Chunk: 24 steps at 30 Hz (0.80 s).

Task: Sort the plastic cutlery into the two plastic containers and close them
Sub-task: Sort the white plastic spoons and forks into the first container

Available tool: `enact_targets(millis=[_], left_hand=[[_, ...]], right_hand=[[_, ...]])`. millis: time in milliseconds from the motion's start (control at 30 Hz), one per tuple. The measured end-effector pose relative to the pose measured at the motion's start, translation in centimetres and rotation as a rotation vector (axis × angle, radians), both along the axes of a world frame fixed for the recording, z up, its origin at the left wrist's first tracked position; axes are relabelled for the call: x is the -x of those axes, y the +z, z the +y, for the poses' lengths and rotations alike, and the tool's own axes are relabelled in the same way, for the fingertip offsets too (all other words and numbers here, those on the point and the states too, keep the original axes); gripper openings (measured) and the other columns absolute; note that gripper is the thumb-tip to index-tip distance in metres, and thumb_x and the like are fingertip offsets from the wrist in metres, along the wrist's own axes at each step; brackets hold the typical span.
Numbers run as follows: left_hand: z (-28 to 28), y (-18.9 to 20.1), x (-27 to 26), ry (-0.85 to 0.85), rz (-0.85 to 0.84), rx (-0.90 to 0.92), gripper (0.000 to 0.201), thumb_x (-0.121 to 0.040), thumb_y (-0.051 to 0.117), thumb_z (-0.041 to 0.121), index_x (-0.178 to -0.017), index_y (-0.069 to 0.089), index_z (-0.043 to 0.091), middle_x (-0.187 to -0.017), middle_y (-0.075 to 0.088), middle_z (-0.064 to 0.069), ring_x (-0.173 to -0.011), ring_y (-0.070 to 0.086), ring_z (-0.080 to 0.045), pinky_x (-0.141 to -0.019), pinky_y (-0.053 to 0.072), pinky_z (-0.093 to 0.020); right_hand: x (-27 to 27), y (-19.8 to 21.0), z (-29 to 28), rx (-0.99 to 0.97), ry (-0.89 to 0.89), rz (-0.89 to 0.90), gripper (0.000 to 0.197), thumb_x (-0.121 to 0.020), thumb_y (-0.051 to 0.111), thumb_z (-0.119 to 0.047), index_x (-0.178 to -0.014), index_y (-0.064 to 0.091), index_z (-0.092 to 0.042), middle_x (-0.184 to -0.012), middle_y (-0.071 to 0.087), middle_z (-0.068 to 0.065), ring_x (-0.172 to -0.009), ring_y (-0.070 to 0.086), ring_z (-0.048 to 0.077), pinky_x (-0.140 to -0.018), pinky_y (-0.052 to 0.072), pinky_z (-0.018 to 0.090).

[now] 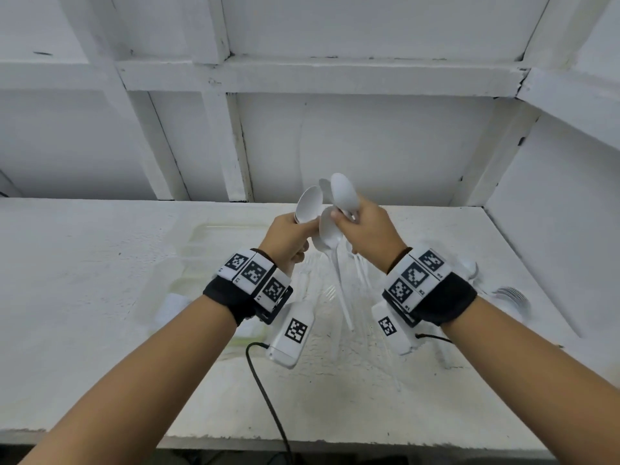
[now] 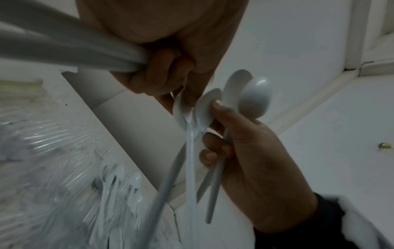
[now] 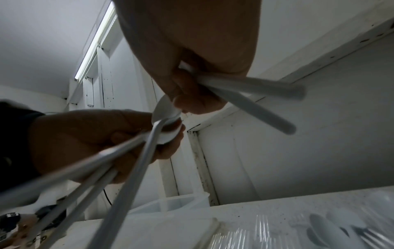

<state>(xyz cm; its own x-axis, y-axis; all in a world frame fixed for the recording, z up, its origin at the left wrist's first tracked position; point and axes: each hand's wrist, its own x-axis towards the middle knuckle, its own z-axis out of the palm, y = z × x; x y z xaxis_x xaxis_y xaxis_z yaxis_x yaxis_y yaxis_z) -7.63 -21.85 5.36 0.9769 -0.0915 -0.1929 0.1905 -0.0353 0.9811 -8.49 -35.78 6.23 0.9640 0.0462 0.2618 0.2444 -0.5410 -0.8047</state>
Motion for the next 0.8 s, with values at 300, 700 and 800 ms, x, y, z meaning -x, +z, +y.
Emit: enact_targets(millis=[300, 700, 800], left_hand=[[2.3, -0.4, 2.2, -0.030, 0.098, 0.117, 0.019, -0.091, 0.060, 0.026, -0.081, 0.051, 0.012, -0.051, 0.050, 0.006, -0.035, 0.021, -0.004, -0.034, 0.017, -0.015], [2.1, -0.6, 4.1, -0.079, 0.210, 0.157, 0.041, -0.099, 0.026, 0.050, -0.111, 0.050, 0.018, -0.074, 0.051, -0.001, -0.041, 0.029, -0.006, -0.040, 0.022, -0.016], [1.6, -0.9, 4.6, -0.140, 0.155, 0.113, 0.036, -0.101, 0.030, 0.041, -0.094, 0.054, 0.015, -0.072, 0.050, -0.002, -0.051, 0.037, -0.010, -0.048, 0.029, -0.021]], right_hand=[[2.3, -2.7, 2.2, -0.037, -0.026, 0.086, 0.014, -0.092, 0.054, -0.027, -0.097, 0.057, -0.014, -0.066, 0.047, -0.010, -0.059, 0.045, 0.006, -0.054, 0.038, 0.021], [3.6, -1.1, 1.4, -0.206, -0.130, 0.022, 0.034, -0.090, 0.057, -0.021, -0.063, 0.038, -0.020, -0.057, 0.032, -0.003, -0.050, 0.031, 0.009, -0.043, 0.028, 0.010], [3.7, -1.7, 2.1, -0.250, -0.129, 0.016, 0.024, -0.090, 0.058, -0.022, -0.070, 0.047, -0.023, -0.060, 0.038, -0.005, -0.053, 0.037, 0.010, -0.049, 0.034, 0.016]])
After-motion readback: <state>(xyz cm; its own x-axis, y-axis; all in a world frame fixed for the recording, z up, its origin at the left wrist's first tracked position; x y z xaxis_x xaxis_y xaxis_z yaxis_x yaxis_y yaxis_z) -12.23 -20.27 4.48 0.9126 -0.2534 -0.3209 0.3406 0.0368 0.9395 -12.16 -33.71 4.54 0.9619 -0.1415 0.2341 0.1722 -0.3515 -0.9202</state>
